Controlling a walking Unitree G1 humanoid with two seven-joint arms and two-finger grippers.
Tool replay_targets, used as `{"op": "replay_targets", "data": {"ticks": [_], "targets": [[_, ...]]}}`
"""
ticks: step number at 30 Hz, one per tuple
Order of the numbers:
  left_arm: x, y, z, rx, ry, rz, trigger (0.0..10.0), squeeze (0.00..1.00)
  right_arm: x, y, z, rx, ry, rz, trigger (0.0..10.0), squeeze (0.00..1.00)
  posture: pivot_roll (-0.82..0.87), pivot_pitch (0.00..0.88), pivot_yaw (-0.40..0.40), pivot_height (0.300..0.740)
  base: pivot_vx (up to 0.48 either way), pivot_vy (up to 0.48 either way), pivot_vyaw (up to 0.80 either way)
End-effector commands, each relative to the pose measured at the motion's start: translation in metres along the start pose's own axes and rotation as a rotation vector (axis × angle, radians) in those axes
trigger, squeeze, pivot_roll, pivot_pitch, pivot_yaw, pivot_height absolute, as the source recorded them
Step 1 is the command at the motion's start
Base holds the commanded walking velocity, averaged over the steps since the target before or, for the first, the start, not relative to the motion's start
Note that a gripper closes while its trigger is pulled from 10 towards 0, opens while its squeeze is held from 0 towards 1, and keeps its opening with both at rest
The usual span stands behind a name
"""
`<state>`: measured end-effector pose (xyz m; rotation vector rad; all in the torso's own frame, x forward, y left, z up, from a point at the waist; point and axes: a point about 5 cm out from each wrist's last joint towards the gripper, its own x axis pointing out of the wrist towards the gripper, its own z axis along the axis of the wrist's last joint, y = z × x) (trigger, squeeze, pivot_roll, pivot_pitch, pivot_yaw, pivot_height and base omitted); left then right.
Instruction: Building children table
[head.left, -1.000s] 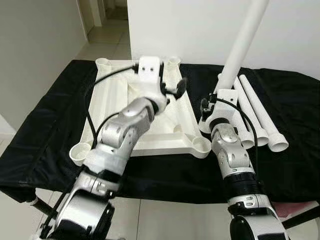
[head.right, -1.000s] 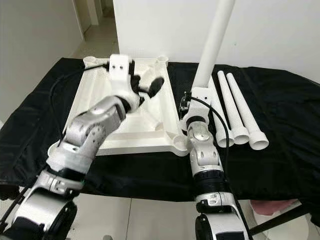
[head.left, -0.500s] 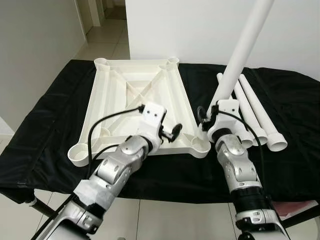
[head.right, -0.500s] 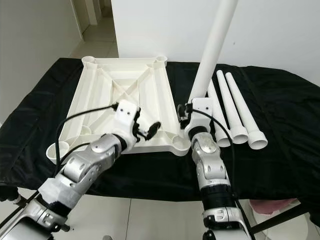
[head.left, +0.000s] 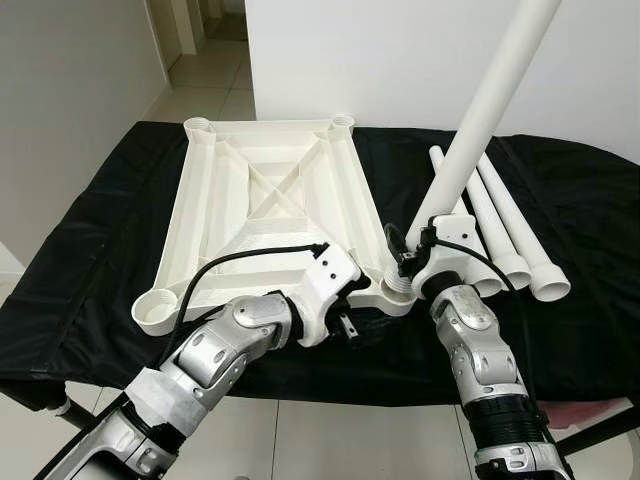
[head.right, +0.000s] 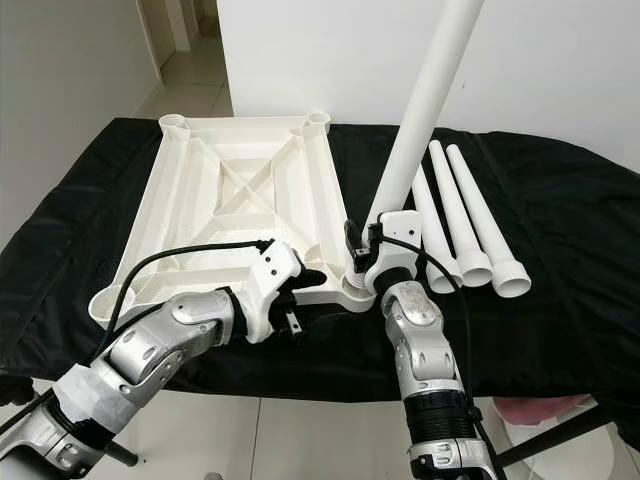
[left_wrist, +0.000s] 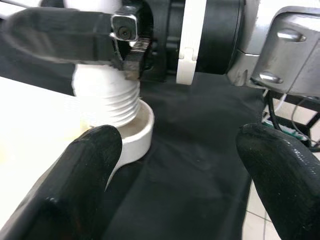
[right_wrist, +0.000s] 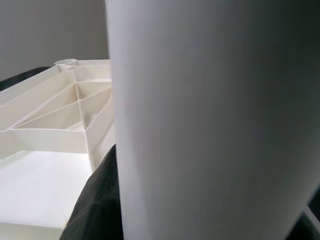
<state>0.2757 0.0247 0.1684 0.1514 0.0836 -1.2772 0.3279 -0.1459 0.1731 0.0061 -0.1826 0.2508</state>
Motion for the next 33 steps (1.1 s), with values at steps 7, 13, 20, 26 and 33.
{"op": "replay_targets", "data": {"ticks": [7, 13, 20, 26, 33], "targets": [[-0.003, 0.004, -0.008, -0.007, 0.044, -0.022, 10.0, 0.0, -0.004, 0.006, -0.001, 0.004, -0.009, 0.077, 10.0, 0.0, 0.07, 0.094, 0.026, 0.74, 0.0, 0.0, 0.0], [-0.003, 0.01, -0.004, -0.036, 0.073, 0.002, 10.0, 0.0, -0.006, 0.012, -0.003, -0.002, -0.007, 0.135, 10.0, 0.0, 0.08, 0.14, 0.027, 0.74, 0.0, 0.0, 0.0], [-0.005, 0.011, -0.003, 0.014, 0.062, 0.014, 10.0, 0.0, -0.008, 0.01, -0.005, 0.0, 0.009, 0.151, 10.0, 0.0, 0.09, 0.138, 0.026, 0.74, 0.0, 0.0, 0.0], [-0.007, 0.013, -0.003, 0.002, 0.06, 0.031, 10.0, 0.0, -0.008, 0.007, -0.006, -0.001, 0.011, 0.143, 10.0, 0.0, 0.09, 0.142, 0.035, 0.74, 0.0, 0.0, 0.0], [-0.015, 0.018, -0.004, 0.008, 0.063, 0.037, 10.0, 0.0, -0.012, 0.002, -0.013, -0.03, 0.035, 0.163, 10.0, 0.0, 0.09, 0.133, 0.027, 0.74, 0.0, 0.0, 0.0]]}}
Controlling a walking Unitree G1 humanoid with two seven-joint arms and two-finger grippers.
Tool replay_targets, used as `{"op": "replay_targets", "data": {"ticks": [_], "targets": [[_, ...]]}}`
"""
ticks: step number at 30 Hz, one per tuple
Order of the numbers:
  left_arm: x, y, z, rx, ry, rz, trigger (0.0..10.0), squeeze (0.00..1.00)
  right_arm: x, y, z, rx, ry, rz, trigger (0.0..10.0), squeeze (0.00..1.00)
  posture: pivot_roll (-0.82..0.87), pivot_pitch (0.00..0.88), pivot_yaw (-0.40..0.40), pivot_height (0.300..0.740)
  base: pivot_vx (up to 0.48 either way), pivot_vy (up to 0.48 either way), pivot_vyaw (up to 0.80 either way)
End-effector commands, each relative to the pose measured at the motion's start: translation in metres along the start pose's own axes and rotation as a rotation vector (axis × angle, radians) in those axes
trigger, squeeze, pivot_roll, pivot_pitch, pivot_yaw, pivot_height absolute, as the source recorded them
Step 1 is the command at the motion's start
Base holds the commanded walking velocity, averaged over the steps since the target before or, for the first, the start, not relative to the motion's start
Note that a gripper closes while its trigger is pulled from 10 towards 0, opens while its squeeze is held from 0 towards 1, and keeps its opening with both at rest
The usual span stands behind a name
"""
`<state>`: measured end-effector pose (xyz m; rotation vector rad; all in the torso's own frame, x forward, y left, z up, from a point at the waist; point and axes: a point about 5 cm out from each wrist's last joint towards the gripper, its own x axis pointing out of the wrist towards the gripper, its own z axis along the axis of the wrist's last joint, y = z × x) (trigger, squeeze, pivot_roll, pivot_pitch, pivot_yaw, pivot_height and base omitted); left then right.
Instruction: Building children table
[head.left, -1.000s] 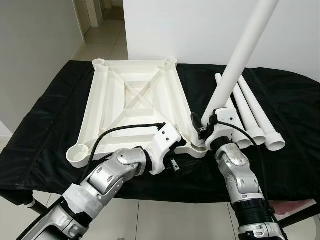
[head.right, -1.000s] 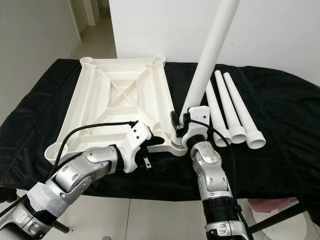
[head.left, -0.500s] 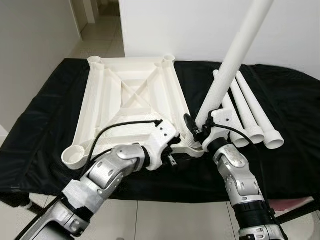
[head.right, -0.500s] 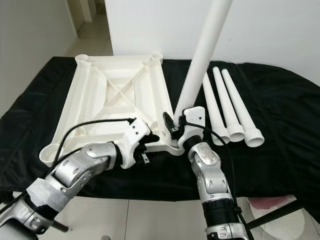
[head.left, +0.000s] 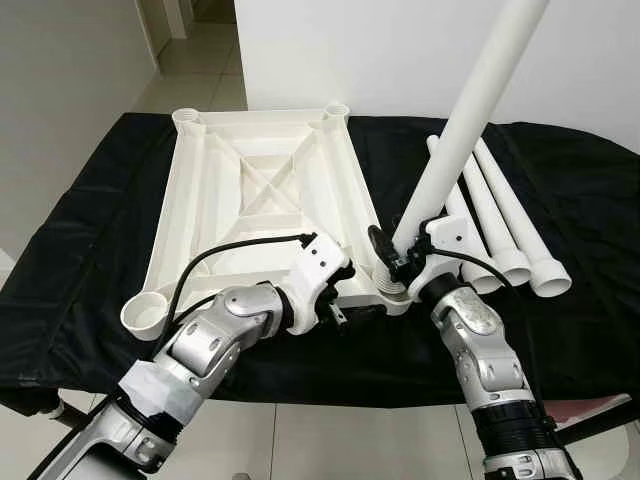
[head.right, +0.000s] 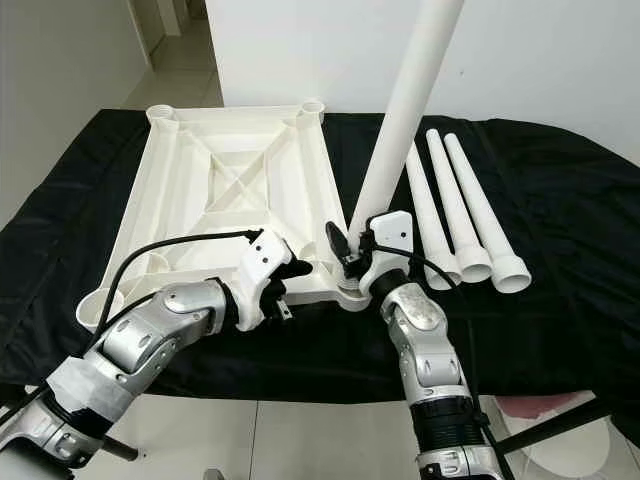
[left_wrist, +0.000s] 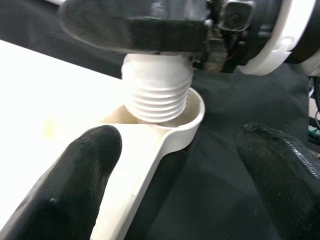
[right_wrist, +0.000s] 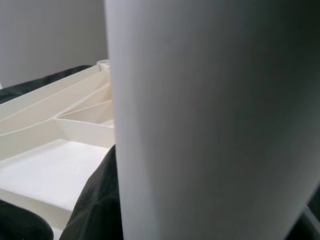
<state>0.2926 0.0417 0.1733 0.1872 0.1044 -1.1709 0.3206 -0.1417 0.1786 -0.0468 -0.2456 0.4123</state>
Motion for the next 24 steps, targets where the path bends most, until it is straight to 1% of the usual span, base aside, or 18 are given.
{"op": "replay_targets", "data": {"ticks": [1, 6, 8, 10, 13, 14, 17, 20, 24], "targets": [[-0.003, -0.003, -0.006, 0.006, 0.023, -0.072, 10.0, 0.0, -0.01, -0.001, -0.02, 0.017, 0.091, 0.019, 10.0, 0.0, 0.09, 0.131, 0.026, 0.74, 0.0, 0.0, 0.0], [-0.004, -0.005, -0.006, 0.011, 0.025, -0.087, 10.0, 0.0, -0.012, -0.001, -0.02, 0.011, 0.092, 0.045, 10.0, 0.0, 0.09, 0.128, 0.028, 0.74, 0.0, 0.0, 0.0], [-0.004, -0.005, -0.007, 0.011, 0.026, -0.097, 10.0, 0.0, -0.013, -0.001, -0.02, 0.002, 0.088, 0.068, 10.0, 0.0, 0.09, 0.114, 0.033, 0.74, 0.0, 0.0, 0.0], [-0.006, -0.004, -0.007, 0.008, 0.026, -0.107, 10.0, 0.0, -0.015, 0.0, -0.02, -0.019, 0.077, 0.11, 10.0, 0.0, 0.08, 0.082, 0.053, 0.74, 0.0, 0.0, 0.0], [-0.006, -0.004, -0.006, 0.007, 0.024, -0.113, 10.0, 0.0, -0.018, 0.0, -0.022, -0.035, 0.083, 0.137, 10.0, 0.0, 0.08, 0.082, 0.055, 0.74, 0.0, 0.0, 0.0], [-0.006, -0.005, -0.006, 0.01, 0.022, -0.124, 10.0, 0.0, -0.023, 0.0, -0.025, -0.064, 0.087, 0.177, 10.0, 0.0, 0.08, 0.078, 0.062, 0.74, 0.0, 0.0, 0.0], [-0.007, -0.007, -0.006, 0.01, 0.024, -0.135, 10.0, 0.0, -0.027, 0.0, -0.027, -0.085, 0.094, 0.196, 10.0, 0.0, 0.08, 0.081, 0.063, 0.74, 0.0, 0.0, 0.0], [-0.007, -0.007, -0.006, 0.01, 0.024, -0.135, 10.0, 0.0, -0.027, 0.0, -0.027, -0.085, 0.094, 0.196, 10.0, 0.0, 0.08, 0.081, 0.063, 0.74, 0.0, 0.0, 0.0], [-0.009, -0.009, -0.007, 0.01, 0.028, -0.145, 10.0, 0.0, -0.032, 0.0, -0.028, -0.098, 0.1, 0.226, 10.0, 0.0, 0.09, 0.091, 0.065, 0.74, 0.0, 0.0, 0.0]]}}
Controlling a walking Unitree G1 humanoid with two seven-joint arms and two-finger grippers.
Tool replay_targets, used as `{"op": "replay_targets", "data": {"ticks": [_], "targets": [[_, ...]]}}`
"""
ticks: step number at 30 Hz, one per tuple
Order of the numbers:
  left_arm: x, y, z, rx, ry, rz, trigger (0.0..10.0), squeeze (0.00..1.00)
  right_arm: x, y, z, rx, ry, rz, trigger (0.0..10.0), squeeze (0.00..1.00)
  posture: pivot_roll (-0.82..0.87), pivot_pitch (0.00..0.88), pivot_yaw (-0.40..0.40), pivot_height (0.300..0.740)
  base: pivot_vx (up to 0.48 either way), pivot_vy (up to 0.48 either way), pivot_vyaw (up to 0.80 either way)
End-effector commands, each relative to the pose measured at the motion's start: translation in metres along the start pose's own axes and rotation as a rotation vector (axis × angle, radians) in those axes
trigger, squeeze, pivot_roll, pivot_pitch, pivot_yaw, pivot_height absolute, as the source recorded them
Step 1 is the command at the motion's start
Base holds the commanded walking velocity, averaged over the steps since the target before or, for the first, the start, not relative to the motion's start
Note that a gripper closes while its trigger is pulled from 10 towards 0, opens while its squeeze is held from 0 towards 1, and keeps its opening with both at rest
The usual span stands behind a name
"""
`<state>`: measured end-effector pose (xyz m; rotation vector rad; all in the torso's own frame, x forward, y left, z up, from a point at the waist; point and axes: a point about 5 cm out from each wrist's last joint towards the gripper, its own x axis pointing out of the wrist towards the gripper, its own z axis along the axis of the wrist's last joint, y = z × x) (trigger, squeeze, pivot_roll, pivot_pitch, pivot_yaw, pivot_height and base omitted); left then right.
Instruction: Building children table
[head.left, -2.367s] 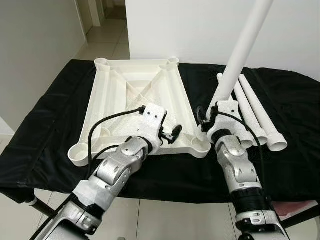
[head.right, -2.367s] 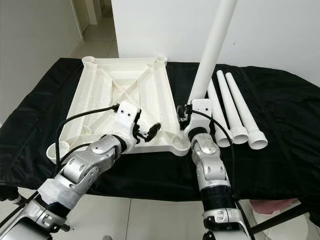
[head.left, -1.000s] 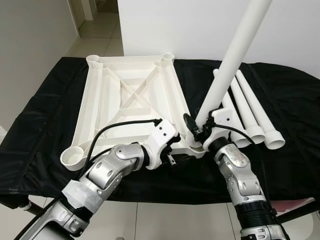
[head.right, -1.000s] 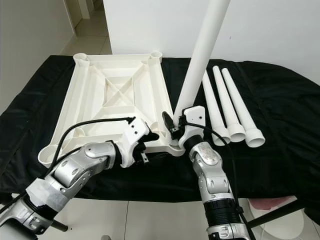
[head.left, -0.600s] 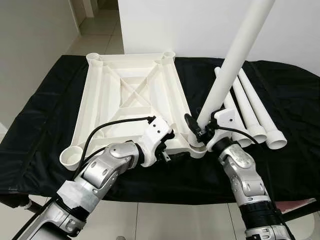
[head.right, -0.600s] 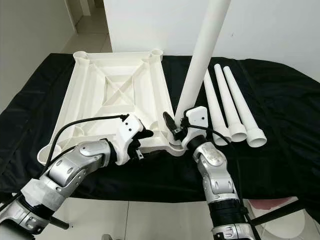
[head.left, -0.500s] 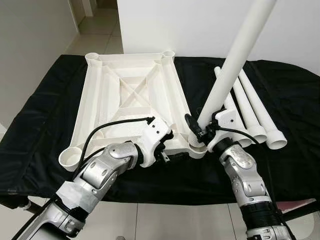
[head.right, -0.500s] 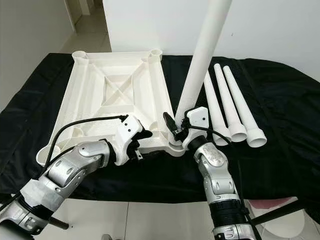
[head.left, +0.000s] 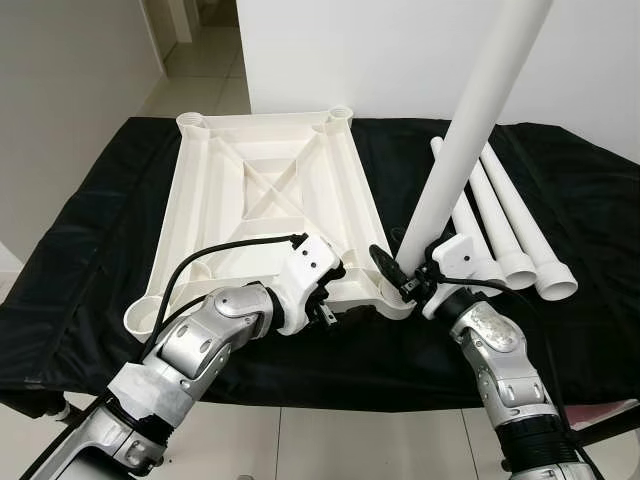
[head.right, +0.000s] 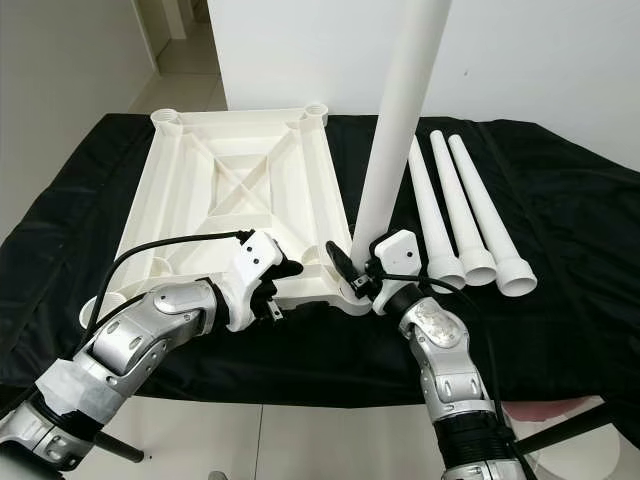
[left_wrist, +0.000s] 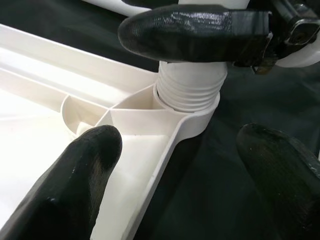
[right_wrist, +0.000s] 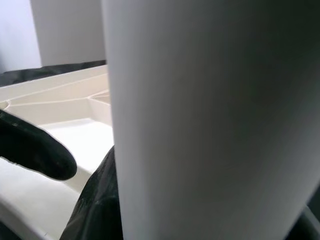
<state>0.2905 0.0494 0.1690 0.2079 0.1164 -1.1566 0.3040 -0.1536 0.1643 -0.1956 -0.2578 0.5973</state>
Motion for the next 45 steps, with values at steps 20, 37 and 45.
{"op": "replay_targets", "data": {"ticks": [20, 37, 45], "targets": [[-0.004, -0.02, -0.001, -0.011, -0.005, -0.193, 10.0, 0.0, -0.006, 0.0, -0.026, 0.018, 0.118, 0.113, 10.0, 0.0, 0.09, 0.117, 0.046, 0.74, 0.0, 0.0, 0.0], [-0.006, -0.026, 0.0, -0.033, -0.025, -0.189, 10.0, 0.0, -0.007, 0.001, -0.037, 0.147, 0.167, 0.085, 10.0, 0.0, 0.1, 0.128, 0.019, 0.74, 0.0, 0.0, 0.0], [-0.006, -0.03, 0.001, -0.043, -0.032, -0.187, 10.0, 0.0, -0.006, -0.005, -0.045, 0.205, 0.228, 0.002, 10.0, 0.0, 0.1, 0.131, 0.011, 0.74, 0.0, 0.0, 0.0]]}}
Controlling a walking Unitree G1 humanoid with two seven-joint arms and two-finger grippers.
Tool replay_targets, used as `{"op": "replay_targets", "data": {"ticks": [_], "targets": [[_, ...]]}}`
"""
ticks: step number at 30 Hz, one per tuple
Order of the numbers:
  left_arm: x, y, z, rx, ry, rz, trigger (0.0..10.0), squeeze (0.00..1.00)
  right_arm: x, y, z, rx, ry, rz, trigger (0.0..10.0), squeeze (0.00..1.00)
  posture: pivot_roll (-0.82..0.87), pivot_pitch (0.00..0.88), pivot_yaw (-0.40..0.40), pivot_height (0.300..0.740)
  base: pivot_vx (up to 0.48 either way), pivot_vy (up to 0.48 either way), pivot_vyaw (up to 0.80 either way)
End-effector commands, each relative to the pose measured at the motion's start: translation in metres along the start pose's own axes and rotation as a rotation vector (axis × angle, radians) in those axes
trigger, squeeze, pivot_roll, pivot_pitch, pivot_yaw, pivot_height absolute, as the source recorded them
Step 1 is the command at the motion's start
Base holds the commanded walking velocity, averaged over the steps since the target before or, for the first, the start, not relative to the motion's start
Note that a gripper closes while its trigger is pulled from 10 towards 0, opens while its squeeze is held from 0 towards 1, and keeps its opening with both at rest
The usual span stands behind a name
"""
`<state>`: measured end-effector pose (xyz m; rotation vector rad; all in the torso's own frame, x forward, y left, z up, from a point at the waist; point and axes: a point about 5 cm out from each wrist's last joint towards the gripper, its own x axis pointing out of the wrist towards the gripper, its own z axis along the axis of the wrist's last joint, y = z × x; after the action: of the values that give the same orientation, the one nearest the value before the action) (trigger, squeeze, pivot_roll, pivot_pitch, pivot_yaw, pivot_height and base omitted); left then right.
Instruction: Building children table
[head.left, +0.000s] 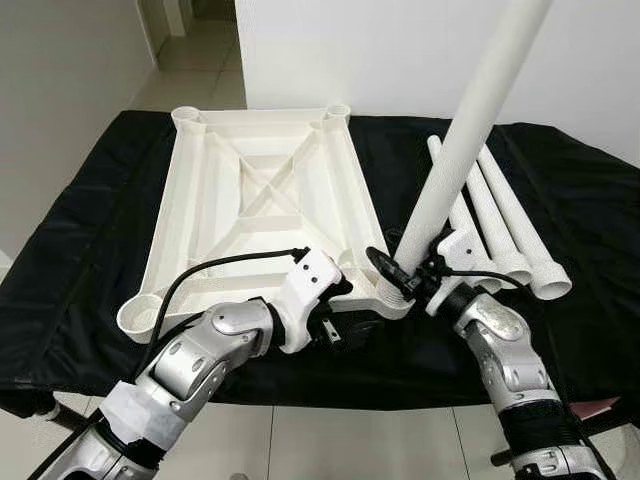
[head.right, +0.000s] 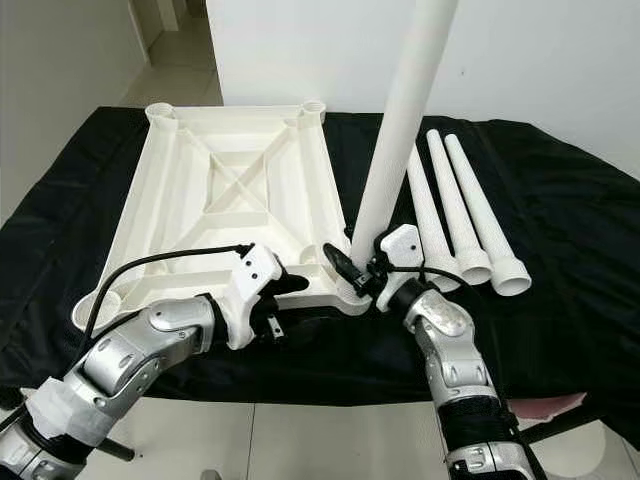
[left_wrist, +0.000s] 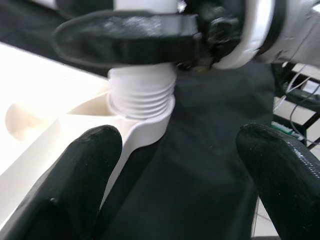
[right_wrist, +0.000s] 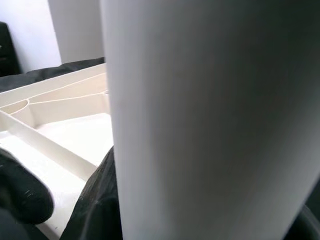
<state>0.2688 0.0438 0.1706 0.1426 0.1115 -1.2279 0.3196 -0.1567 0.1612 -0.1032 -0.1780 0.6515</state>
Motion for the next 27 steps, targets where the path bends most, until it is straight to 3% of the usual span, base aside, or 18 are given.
{"op": "replay_targets", "data": {"ticks": [1, 14, 22, 27], "targets": [[-0.001, -0.008, -0.003, -0.004, 0.011, -0.116, 10.0, 0.0, -0.014, -0.001, -0.04, 0.123, 0.191, -0.079, 10.0, 0.0, 0.1, 0.131, 0.01, 0.74, 0.0, 0.0, 0.0], [-0.002, -0.009, -0.002, -0.01, 0.005, -0.109, 10.0, 0.0, -0.017, 0.01, -0.044, 0.13, 0.162, -0.123, 10.0, 0.0, 0.1, 0.136, 0.005, 0.74, 0.0, 0.0, 0.0], [-0.001, -0.01, 0.0, -0.017, -0.007, -0.11, 10.0, 0.0, -0.012, 0.02, -0.043, 0.197, 0.127, -0.318, 10.0, 0.0, 0.09, 0.138, 0.004, 0.74, 0.0, 0.0, 0.0], [0.0, -0.008, 0.002, -0.014, -0.023, -0.099, 10.0, 0.0, 0.0, 0.031, -0.032, 0.174, 0.072, -0.482, 10.0, 0.0, 0.09, 0.127, -0.008, 0.74, 0.0, 0.0, 0.0]]}}
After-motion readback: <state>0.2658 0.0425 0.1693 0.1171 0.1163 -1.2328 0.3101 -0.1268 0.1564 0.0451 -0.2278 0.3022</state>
